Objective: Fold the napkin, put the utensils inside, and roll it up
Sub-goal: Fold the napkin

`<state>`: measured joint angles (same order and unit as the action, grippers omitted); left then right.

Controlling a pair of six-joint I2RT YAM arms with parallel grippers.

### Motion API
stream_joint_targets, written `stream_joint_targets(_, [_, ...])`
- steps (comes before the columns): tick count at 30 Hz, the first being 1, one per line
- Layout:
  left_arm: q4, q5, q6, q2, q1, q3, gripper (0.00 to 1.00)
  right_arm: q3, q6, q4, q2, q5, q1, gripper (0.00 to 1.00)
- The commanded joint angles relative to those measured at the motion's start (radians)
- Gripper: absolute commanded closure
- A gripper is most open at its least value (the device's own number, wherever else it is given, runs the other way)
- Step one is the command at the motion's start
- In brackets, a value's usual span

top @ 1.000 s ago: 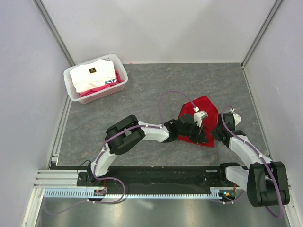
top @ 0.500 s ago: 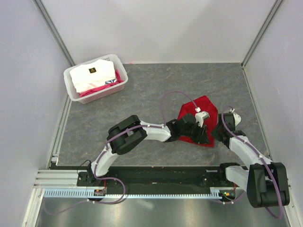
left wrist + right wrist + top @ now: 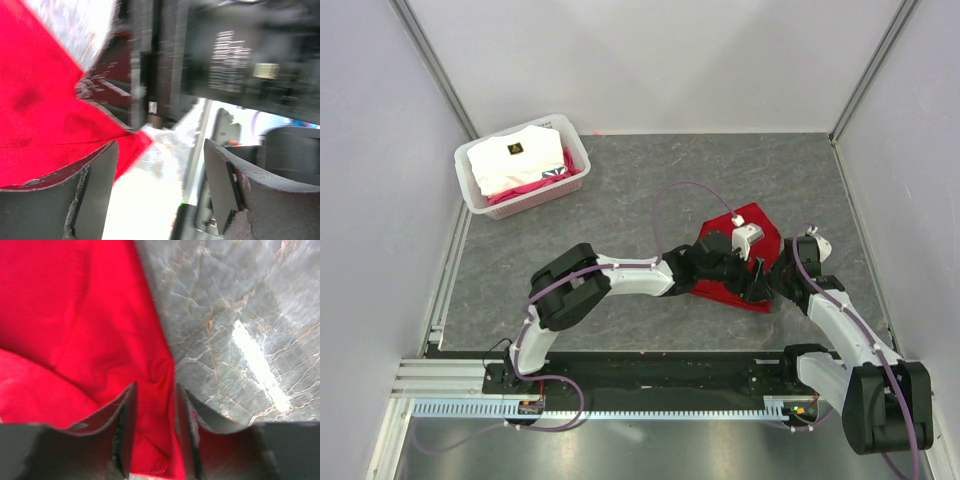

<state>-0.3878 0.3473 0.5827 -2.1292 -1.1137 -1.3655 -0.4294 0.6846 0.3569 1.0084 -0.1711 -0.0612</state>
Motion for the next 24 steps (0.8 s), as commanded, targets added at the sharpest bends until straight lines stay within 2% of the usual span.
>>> stream_joint_targets(1, [0.004,-0.024,-0.046,0.181,0.018,0.038,0.22,-0.089,-0.022,0.062,-0.062,0.007,0.003,0.52])
stream_joint_targets(3, [0.032,-0.054,-0.04,0.257,0.046,0.09,0.21,-0.101,-0.025,0.092,-0.079,0.007,0.003,0.46])
stream_joint_targets(8, [0.133,-0.175,-0.018,0.4,0.149,0.282,0.2,-0.097,-0.025,0.152,-0.103,0.009,0.001,0.41])
stream_joint_targets(13, [0.19,-0.143,0.055,0.485,0.297,0.431,0.22,-0.081,-0.023,0.191,-0.105,0.001,0.001,0.36])
stream_joint_targets(17, [0.178,-0.133,0.069,0.541,0.387,0.545,0.23,-0.051,-0.005,0.18,-0.106,0.047,-0.002,0.39])
stream_joint_targets(24, [0.187,-0.108,0.069,0.569,0.454,0.594,0.24,-0.048,0.018,0.188,-0.11,0.067,-0.028,0.46])
